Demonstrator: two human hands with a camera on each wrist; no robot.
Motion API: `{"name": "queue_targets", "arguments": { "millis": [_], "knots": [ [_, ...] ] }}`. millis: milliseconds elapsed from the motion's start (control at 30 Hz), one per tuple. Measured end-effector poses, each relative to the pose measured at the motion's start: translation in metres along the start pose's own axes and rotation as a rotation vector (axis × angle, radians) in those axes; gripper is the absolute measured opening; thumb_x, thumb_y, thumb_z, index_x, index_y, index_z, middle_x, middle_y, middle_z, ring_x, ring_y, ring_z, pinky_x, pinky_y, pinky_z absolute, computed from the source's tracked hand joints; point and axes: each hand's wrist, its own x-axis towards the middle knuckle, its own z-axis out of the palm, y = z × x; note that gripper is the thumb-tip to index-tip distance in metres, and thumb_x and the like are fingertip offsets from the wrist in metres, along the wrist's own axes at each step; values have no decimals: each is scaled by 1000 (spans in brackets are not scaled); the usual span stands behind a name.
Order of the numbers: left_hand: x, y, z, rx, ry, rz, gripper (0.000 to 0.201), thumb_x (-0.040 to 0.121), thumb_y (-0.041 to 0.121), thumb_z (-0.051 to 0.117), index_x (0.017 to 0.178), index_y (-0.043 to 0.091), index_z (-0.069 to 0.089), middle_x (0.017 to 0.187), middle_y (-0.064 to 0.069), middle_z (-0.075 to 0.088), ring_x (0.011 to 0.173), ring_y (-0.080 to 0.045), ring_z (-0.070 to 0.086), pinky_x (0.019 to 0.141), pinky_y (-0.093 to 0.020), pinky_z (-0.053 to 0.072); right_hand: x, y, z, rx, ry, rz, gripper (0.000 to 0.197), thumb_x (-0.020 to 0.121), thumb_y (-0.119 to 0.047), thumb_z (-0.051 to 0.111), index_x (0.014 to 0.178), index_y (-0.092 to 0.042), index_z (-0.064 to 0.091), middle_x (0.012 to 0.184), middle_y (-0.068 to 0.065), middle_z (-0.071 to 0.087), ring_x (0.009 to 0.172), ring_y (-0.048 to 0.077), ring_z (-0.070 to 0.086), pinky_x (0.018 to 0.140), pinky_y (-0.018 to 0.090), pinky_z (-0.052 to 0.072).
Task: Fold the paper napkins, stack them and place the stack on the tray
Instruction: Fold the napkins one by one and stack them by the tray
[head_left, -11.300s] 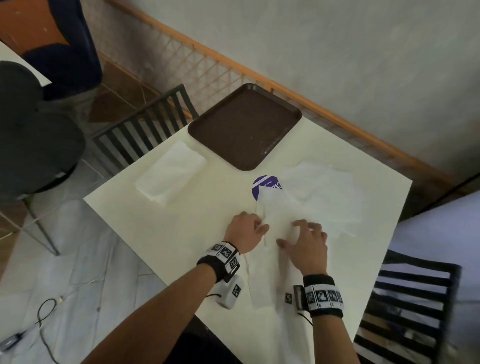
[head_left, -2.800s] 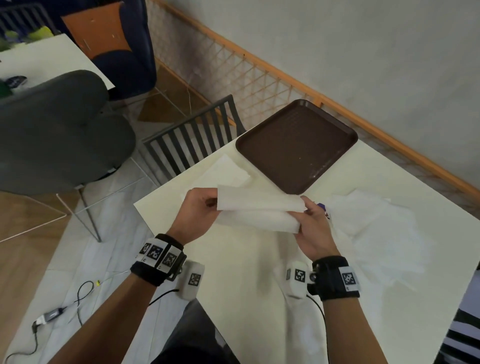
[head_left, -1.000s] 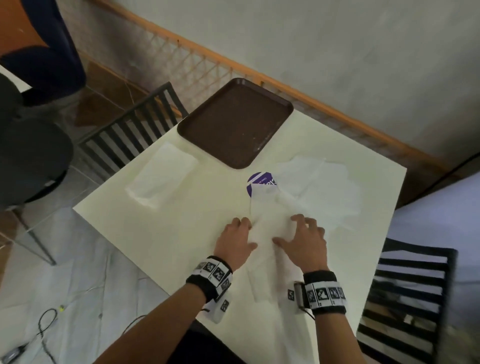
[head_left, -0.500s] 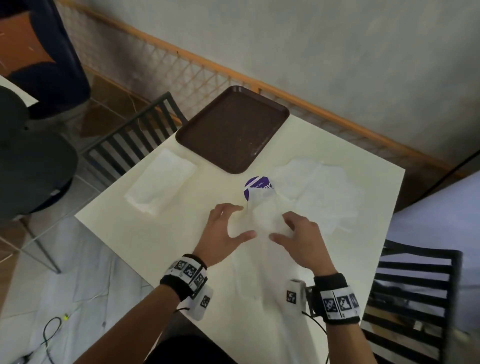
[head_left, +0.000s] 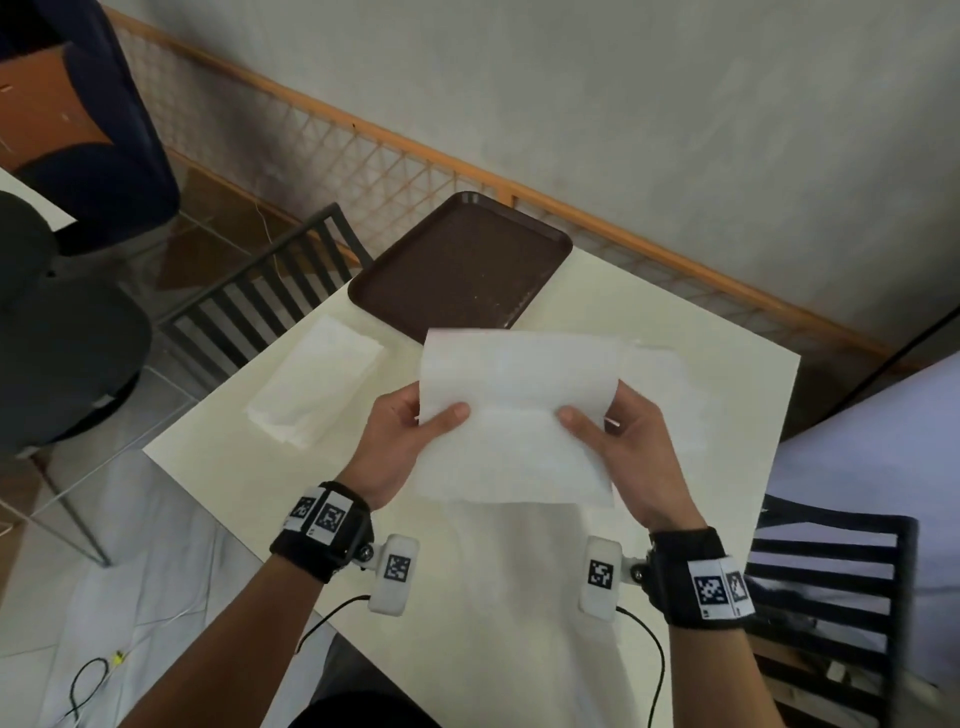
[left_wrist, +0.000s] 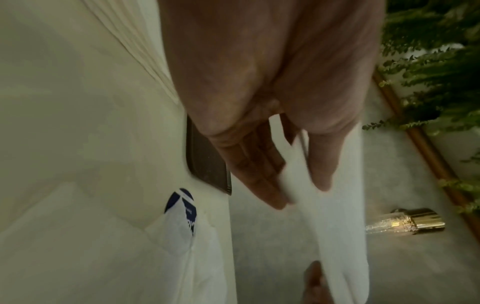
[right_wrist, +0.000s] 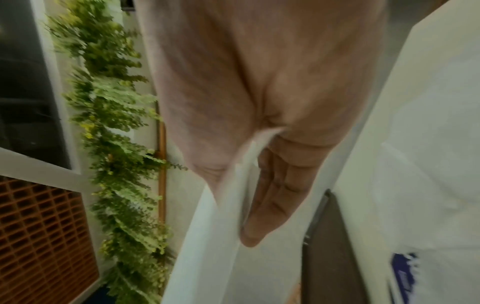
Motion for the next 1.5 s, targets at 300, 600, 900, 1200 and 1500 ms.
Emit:
{"name": "queue_targets", "arguments": {
  "millis": [300,600,900,1200,1500],
  "knots": [
    [6,-4,-43,198,11,157,31,95,-22,55,85,-3,77,88,-29,69,84,-32,67,77,-39,55,16,51,6,126,-103,66,30,85,24,58,79,-1,73,84,17,70,79,25,62,69,35,51],
    [3,4,-82,245,293,107,18,101,4,66,85,3,76,94,-5,77,90,-15,72,79,-25,54,62,46,65,-47,-245,219,16,98,-15,75,86,-6,73,100,1,76,92,22,69,82,33,52],
    [12,-16,-169,589,685,106,9,87,25,88,90,32,83,82,25,75,64,-5,58,70,-20,49,184,33,221,-553,-223,-122,15,93,-18,86,93,-29,76,101,-8,78,104,14,72,98,30,55],
    [45,-44,-227,857,727,-40,16,87,16,86,103,17,80,108,-2,72,83,-17,61,82,-19,38,230,68,320,-821,-286,-108,17,101,-2,66,98,-16,75,111,9,70,101,28,70,92,37,59],
    [27,-41,-194,1187,669,60,20,88,14,79,106,22,78,149,-13,47,139,-40,38,112,-54,44,172,47,282,-992,-211,-312,19,103,-22,70,122,-19,71,134,8,63,116,27,61,97,42,57]
  ]
}}
